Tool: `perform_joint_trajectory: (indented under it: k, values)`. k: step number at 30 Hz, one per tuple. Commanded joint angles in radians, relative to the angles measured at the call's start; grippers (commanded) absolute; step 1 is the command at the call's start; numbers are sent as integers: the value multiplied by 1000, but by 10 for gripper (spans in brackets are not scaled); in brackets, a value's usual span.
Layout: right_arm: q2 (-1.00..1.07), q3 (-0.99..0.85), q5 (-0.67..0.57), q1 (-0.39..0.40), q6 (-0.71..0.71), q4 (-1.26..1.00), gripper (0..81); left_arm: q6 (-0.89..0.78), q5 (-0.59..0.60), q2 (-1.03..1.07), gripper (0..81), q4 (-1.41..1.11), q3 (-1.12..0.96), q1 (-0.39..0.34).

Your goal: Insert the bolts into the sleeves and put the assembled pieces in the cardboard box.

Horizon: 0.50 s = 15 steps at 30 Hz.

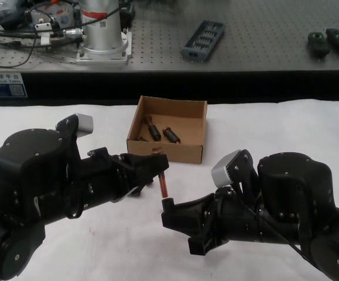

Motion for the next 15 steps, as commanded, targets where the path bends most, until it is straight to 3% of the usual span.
perform_joint_trajectory:
  k: [1,15]
  values:
    - [0,-6,17,2,15,16,49,-13,-5,-3,6,-68,-1,-4]
    - [0,-6,-12,5,15,-19,49,-13,-5,-3,6,-22,21,-4]
